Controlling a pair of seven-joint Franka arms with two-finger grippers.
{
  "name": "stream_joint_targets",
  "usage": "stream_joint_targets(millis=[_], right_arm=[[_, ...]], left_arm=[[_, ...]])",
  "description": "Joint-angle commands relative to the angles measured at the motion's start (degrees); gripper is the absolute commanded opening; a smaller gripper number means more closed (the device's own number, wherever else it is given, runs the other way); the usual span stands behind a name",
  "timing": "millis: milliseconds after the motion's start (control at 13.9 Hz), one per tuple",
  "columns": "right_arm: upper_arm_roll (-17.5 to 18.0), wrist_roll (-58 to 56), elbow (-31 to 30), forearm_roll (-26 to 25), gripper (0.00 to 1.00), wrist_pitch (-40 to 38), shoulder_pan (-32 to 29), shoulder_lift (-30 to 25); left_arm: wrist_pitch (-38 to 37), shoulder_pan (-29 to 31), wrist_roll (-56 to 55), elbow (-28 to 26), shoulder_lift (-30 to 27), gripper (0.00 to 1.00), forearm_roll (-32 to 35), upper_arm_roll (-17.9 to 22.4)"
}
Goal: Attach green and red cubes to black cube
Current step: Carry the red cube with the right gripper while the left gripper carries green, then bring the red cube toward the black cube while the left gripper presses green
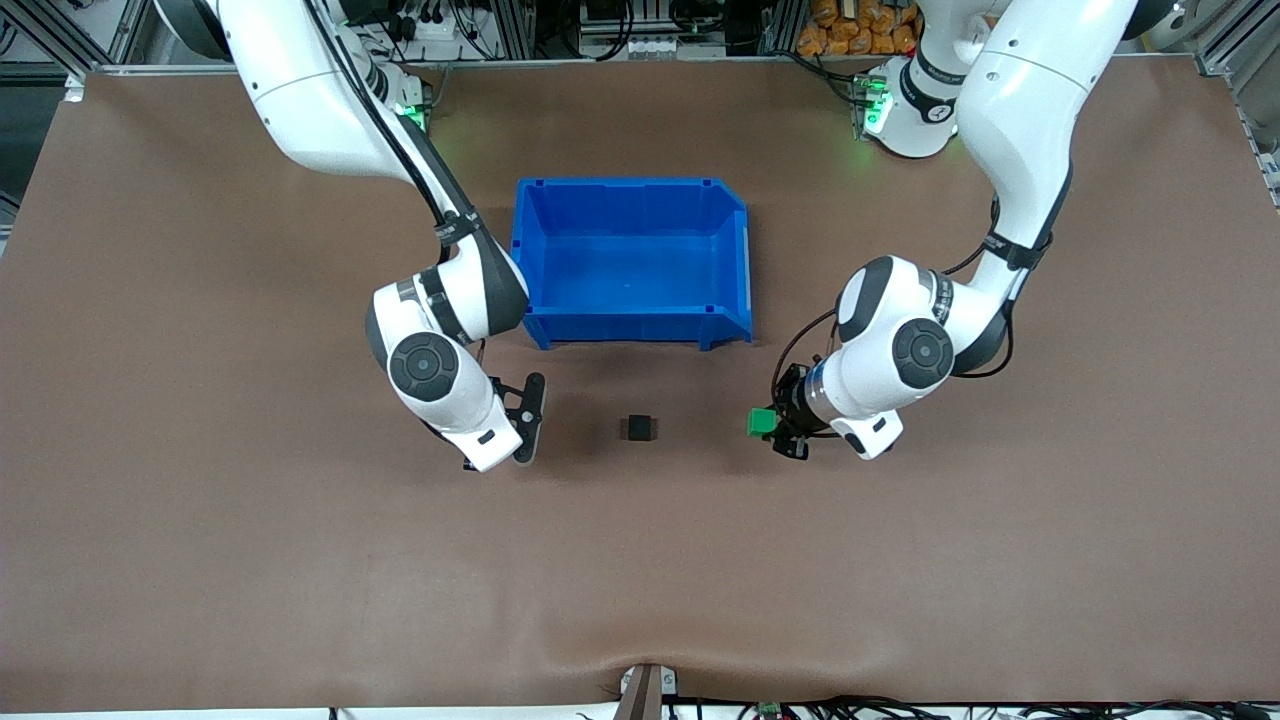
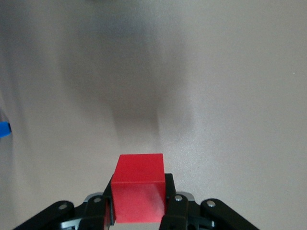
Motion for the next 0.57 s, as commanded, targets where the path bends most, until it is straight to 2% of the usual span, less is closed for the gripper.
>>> stream_joint_targets(millis=[0, 502], right_arm=[[-0.6, 0.7, 1.8, 0.0, 0.00, -0.6, 0.6, 1.0], [-0.6, 0.8, 2.0, 0.0, 0.00, -0.5, 0.8, 1.0]], left_arm=[[-1.0, -1.6, -1.0, 2.4, 2.1, 0.00, -0.3, 0.2], [-1.0, -4.9, -2.2, 6.5, 5.7, 0.00, 0.1, 0.5]])
